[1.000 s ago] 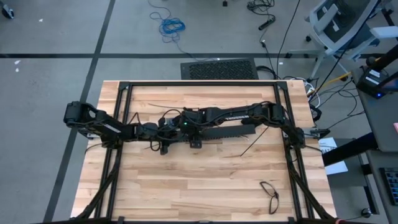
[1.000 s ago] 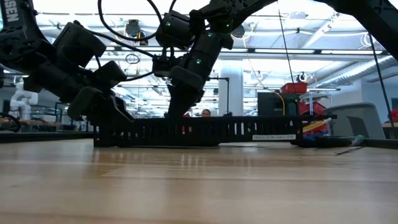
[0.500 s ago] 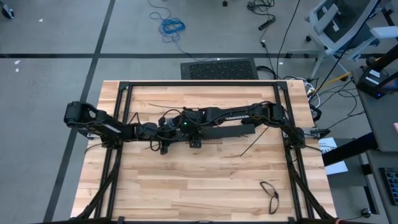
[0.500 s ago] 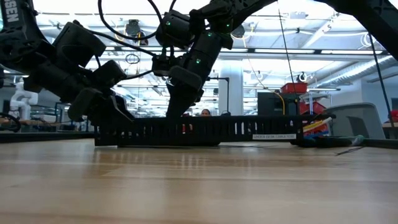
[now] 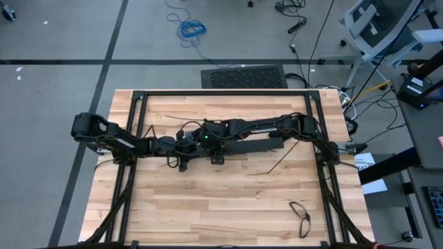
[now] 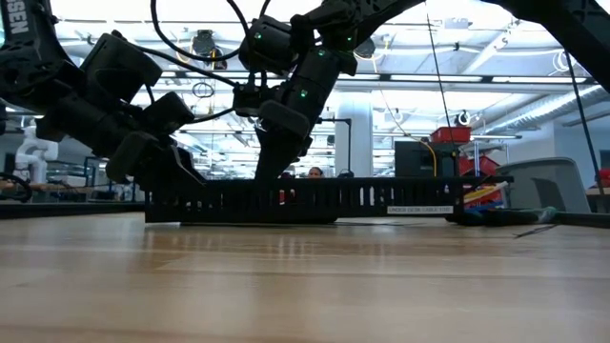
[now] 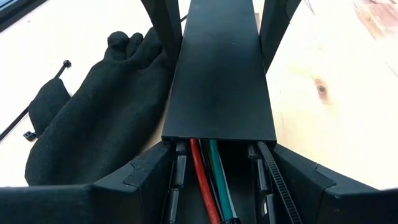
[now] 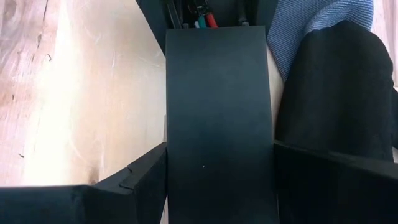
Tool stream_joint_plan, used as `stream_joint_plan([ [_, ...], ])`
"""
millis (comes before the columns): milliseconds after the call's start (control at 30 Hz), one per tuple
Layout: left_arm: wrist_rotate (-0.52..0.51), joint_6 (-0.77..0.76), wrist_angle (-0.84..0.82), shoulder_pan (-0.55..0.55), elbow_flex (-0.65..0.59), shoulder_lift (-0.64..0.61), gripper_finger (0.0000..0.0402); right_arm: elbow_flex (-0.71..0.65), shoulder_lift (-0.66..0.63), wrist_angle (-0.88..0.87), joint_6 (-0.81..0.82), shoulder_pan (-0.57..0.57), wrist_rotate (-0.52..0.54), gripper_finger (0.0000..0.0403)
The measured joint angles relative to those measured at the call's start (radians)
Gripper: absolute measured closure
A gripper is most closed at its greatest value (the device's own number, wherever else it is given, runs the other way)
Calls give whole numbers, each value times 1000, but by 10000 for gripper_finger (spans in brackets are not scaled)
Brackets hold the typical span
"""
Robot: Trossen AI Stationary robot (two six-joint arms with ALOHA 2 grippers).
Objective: Ziptie cables
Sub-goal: Close the cable duct
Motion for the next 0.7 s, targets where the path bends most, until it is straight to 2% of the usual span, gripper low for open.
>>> stream_joint_plan([
  [200,-4,1,-13,0,2,-1,173,0,0,1,-14,-2,2,160],
  [300,-9,0,-20,0,2,-2,158,0,0,3,-18,-5,0,160],
  [700,-71,86,-27,0,3,-2,35,1,0,10,-20,-6,2,160],
])
